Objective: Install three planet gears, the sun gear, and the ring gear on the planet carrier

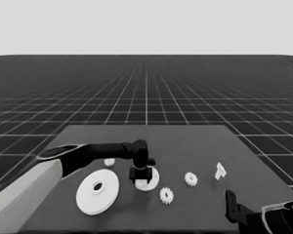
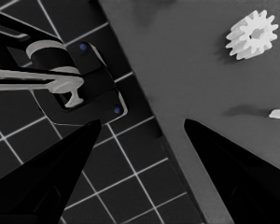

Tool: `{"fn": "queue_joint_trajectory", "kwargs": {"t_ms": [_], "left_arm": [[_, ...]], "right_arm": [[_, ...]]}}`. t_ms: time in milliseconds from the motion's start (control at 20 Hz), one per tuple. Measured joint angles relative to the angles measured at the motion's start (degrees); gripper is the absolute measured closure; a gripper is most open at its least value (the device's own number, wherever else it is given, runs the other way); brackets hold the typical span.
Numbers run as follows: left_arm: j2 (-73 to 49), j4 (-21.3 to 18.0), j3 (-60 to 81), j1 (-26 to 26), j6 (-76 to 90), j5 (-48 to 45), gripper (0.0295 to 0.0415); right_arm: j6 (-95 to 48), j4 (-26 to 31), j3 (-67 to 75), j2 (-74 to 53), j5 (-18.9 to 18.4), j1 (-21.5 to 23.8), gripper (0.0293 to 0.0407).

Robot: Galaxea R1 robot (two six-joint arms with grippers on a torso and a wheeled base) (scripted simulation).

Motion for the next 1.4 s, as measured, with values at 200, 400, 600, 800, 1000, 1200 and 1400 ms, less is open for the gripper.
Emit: {"fn": "queue_joint_trajectory", "kwargs": {"t_ms": [200, 400, 600, 800, 1000, 1200, 1400], "left_arm": [[0.01, 0.04, -0.03, 0.03, 0.02, -0.02, 0.0327], [0.01, 0.05, -0.04, 0.03, 0.02, -0.02, 0.0326], [-0.92, -5.98, 4.4, -6.04, -3.11, 1.62, 0.0326], [-1.05, -9.19, 5.47, -9.35, -3.98, 1.8, 0.0326], [-1.06, -9.59, 5.54, -9.7, -4.03, 1.79, 0.0326], [-17.04, -14.0, -13.61, -12.44, 30.8, -3.31, 0.0326], [-15.93, -14.7, -20.83, -12.44, 36.94, -3.72, 0.0326]], "right_arm": [[0.0, 0.0, 0.0, 0.0, 0.0, 0.0, 0.0315], [0.0, 0.0, 0.0, 0.0, 0.0, 0.0, 0.0315], [0.0, 0.0, 0.0, 0.0, 0.0, 0.0, 0.0315], [0.0, 0.0, 0.0, 0.0, 0.0, 0.0, 0.0315], [0.0, 0.0, 0.0, 0.0, 0.0, 0.0, 0.0315], [0.0, 0.0, 0.0, 0.0, 0.0, 0.0, 0.0315], [0.0, 0.0, 0.0, 0.0, 0.0, 0.0, 0.0315]]}}
